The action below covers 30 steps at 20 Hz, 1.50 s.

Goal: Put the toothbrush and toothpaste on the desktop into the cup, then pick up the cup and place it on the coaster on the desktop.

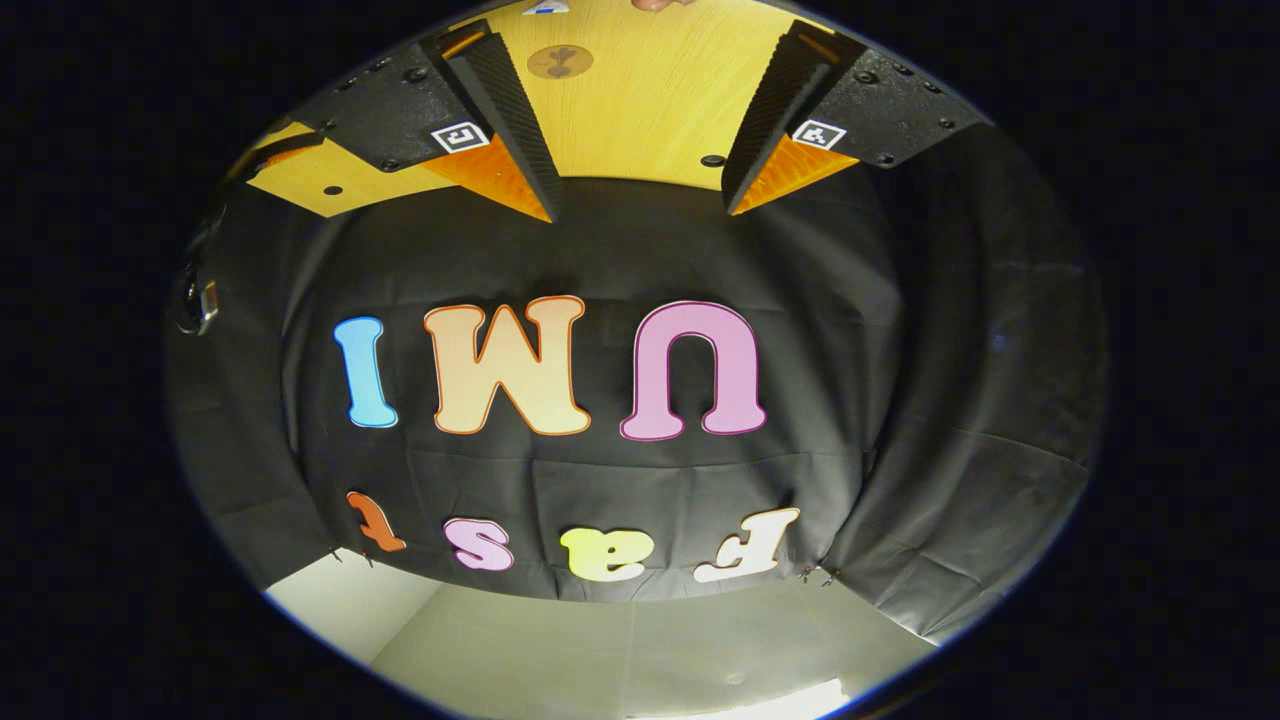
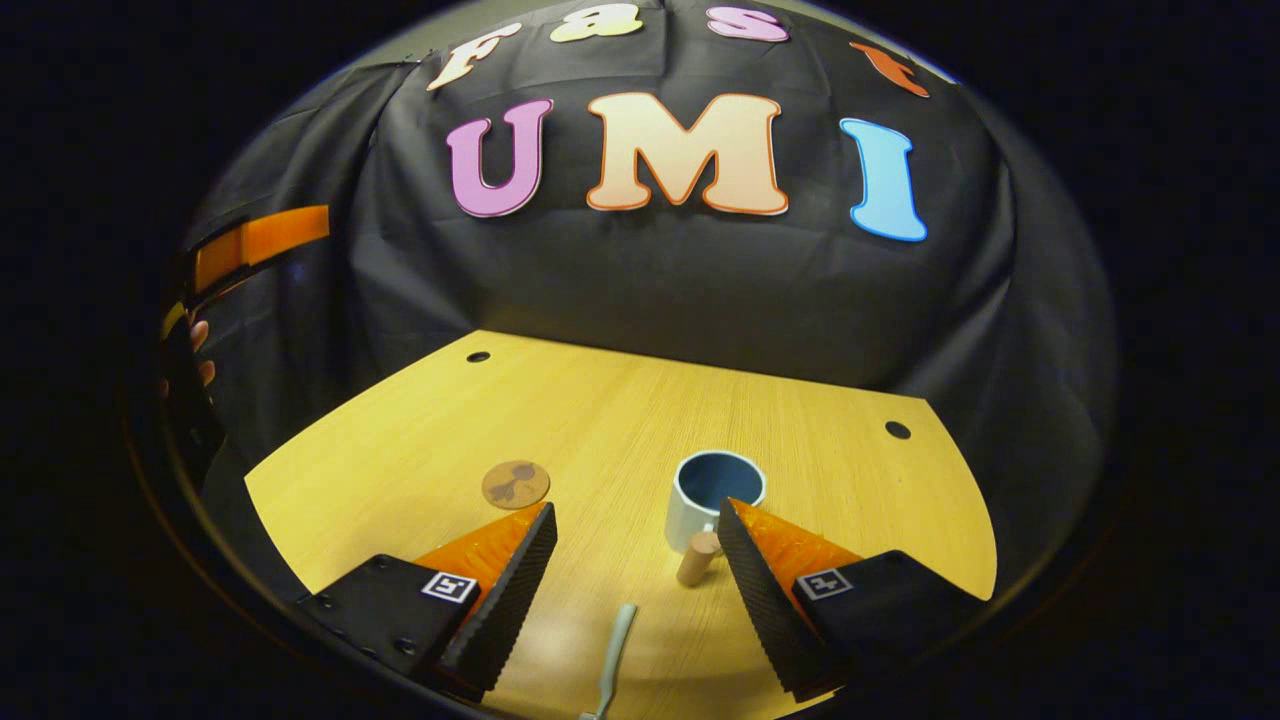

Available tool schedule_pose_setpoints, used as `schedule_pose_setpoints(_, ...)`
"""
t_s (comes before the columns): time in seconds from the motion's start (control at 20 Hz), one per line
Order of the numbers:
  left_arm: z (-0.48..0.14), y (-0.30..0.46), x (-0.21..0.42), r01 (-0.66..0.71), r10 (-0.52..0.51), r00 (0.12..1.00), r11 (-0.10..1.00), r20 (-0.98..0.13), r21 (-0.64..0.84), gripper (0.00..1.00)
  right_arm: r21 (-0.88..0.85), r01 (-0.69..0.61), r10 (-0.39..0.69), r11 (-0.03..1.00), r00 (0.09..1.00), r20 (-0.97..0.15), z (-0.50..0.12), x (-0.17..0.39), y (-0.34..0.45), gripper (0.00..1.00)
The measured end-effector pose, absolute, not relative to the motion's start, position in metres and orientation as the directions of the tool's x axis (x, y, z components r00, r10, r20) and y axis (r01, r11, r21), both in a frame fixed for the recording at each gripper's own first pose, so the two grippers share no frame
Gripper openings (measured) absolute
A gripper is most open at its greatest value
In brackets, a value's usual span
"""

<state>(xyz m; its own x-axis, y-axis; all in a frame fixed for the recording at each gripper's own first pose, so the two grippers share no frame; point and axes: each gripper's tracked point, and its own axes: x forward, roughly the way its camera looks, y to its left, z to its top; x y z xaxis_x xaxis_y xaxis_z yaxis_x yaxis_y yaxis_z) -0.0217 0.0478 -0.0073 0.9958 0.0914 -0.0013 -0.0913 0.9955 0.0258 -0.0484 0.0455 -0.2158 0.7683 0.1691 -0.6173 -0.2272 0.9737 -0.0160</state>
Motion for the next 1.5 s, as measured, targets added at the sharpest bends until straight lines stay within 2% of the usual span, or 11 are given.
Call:
schedule_pose_setpoints(0.45, -0.011, 0.056, -0.025, -0.100, 0.101, 0.995, 0.995, -0.014, 0.026, 0.94, -0.021, -0.239, 0.133, 0.971, 0.608, -0.782, -0.276, -0.079, 0.043, 1.00)
schedule_pose_setpoints(0.7, -0.014, 0.062, -0.025, -0.107, 0.107, 0.994, 0.994, -0.022, 0.025, 0.93, 0.007, -0.244, 0.124, 0.970, 0.469, -0.874, -0.312, -0.106, 0.042, 1.00)
schedule_pose_setpoints(1.25, -0.023, 0.073, -0.025, -0.111, 0.112, 0.993, 0.994, -0.044, 0.021, 0.93, -0.007, -0.227, 0.067, 0.974, 0.316, -0.946, -0.352, -0.122, 0.031, 1.00)
schedule_pose_setpoints(1.35, -0.025, 0.072, -0.025, -0.106, 0.107, 0.993, 0.994, -0.049, 0.021, 0.93, 0.018, -0.217, 0.074, 0.976, 0.256, -0.964, -0.359, -0.128, 0.033, 0.94)
schedule_pose_setpoints(1.5, -0.028, 0.070, -0.023, -0.099, 0.100, 0.993, 0.995, -0.055, 0.026, 0.94, -0.002, -0.266, 0.062, 0.964, 0.232, -0.971, -0.356, -0.125, 0.029, 0.82)
